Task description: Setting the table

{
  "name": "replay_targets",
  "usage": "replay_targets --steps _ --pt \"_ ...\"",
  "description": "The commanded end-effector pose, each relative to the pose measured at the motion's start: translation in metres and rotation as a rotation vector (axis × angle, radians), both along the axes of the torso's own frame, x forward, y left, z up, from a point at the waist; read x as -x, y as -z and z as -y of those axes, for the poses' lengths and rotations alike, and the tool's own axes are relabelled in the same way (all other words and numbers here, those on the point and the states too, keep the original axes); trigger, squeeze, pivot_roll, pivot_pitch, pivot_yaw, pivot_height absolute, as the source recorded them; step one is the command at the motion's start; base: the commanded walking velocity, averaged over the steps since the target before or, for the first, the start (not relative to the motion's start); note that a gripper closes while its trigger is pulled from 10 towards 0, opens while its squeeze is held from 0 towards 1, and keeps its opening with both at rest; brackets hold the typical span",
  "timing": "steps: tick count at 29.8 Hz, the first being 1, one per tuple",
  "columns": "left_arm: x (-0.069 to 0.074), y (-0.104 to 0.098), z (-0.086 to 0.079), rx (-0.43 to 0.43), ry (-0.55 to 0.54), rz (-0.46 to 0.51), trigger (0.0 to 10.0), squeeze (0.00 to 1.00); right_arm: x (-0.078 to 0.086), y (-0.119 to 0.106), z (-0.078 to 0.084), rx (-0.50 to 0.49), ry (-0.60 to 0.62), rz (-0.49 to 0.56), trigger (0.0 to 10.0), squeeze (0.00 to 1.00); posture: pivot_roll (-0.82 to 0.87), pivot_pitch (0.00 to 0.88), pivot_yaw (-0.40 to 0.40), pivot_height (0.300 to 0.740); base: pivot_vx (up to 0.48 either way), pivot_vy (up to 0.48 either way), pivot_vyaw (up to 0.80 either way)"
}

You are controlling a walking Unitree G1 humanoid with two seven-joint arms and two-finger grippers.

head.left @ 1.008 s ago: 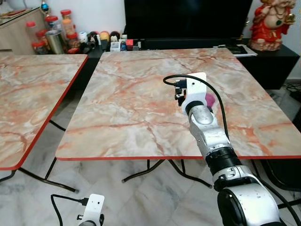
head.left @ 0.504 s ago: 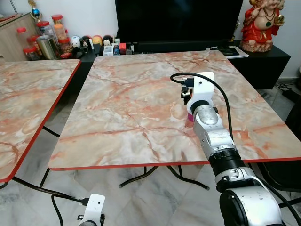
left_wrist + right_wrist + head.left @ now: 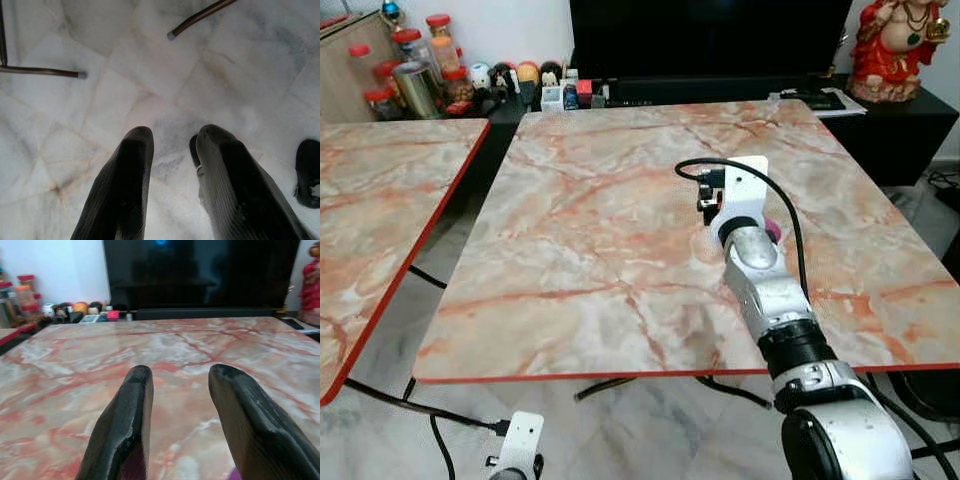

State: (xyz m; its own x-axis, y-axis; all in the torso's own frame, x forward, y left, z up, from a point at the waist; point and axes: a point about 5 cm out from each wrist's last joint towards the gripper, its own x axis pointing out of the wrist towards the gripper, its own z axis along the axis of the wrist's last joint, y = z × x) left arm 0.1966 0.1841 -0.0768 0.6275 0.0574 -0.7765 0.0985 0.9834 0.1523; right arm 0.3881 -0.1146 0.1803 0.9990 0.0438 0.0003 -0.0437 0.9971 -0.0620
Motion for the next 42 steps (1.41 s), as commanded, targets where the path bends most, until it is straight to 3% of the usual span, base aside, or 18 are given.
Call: replay_targets --steps 1,29,42 --pt "-0.001 -0.001 -0.003 -0.013 -0.003 0.004 10.0 0.00 0.001 -0.007 -0.004 -0.015 -0.013 0.018 10.0 0.00 -0.07 0.000 0.019 0.736 0.304 0.000 0.00" --pt "-0.001 -0.001 -0.003 -0.013 -0.003 0.006 10.0 0.00 0.007 -0.007 -0.007 0.001 -0.019 0.017 10.0 0.00 -0.07 0.000 0.018 0.736 0.317 0.000 0.00" --pt "0.002 0.000 -0.005 -0.019 0.000 -0.002 10.0 0.00 0.041 -0.011 -0.018 0.031 -0.050 -0.031 10.0 0.00 -0.08 0.009 0.024 0.736 0.000 0.000 0.00"
